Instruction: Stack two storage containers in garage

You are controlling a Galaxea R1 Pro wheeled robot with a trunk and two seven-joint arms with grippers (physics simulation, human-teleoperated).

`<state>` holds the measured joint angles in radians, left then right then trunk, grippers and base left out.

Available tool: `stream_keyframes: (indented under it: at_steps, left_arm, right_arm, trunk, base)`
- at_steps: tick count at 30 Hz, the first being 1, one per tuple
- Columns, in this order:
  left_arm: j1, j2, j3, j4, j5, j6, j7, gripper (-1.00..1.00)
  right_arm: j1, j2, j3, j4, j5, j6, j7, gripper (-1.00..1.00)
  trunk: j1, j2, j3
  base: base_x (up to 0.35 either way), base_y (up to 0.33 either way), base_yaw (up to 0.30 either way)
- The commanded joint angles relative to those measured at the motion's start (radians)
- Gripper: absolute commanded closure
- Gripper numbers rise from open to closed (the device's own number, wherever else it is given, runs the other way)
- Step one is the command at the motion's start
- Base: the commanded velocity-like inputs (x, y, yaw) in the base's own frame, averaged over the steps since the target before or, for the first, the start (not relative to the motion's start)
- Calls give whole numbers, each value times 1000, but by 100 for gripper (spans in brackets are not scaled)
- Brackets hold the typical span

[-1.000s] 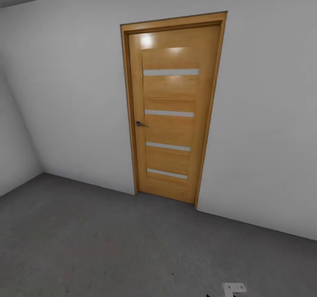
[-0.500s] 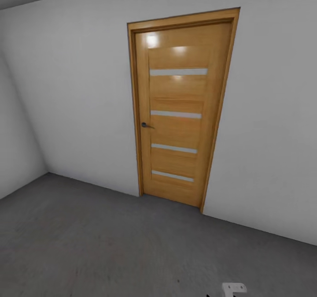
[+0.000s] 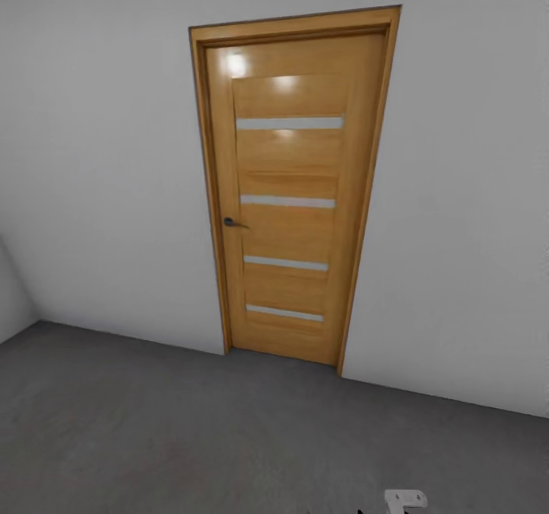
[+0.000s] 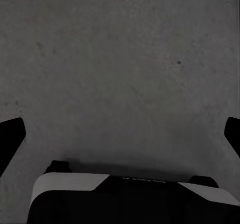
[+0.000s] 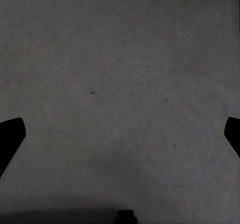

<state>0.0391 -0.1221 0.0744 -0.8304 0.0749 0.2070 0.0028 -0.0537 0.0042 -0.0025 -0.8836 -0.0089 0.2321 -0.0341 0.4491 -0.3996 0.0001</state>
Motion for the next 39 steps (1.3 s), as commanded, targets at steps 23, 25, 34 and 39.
stream_keyframes:
  at_steps: [23, 25, 34, 39]
  left_arm:
    - [1, -1, 4, -3, 8, 6, 0, -100]
    - [1, -1, 4, -3, 8, 6, 0, -100]
    - [1, -1, 4, -3, 8, 6, 0, -100]
    - [1, -1, 3, -3, 8, 6, 0, -100]
  right_arm:
    - [0, 0, 1, -1, -2, 6, -3, -100]
    - [0, 0, 1, -1, -1, 5, -3, -100]
    - [0, 0, 1, -1, 0, 6, -3, -100]
    - [0, 0, 1, -1, 0, 6, -3, -100]
  trunk:
    - [1, 0, 0]
    - [1, 0, 0]
    - [1, 0, 0]
    - [1, 0, 0]
  base:
    - [237, 245, -259]
    - [173, 283, -83]
    - [171, 271, 17]
    - [175, 152, 252]
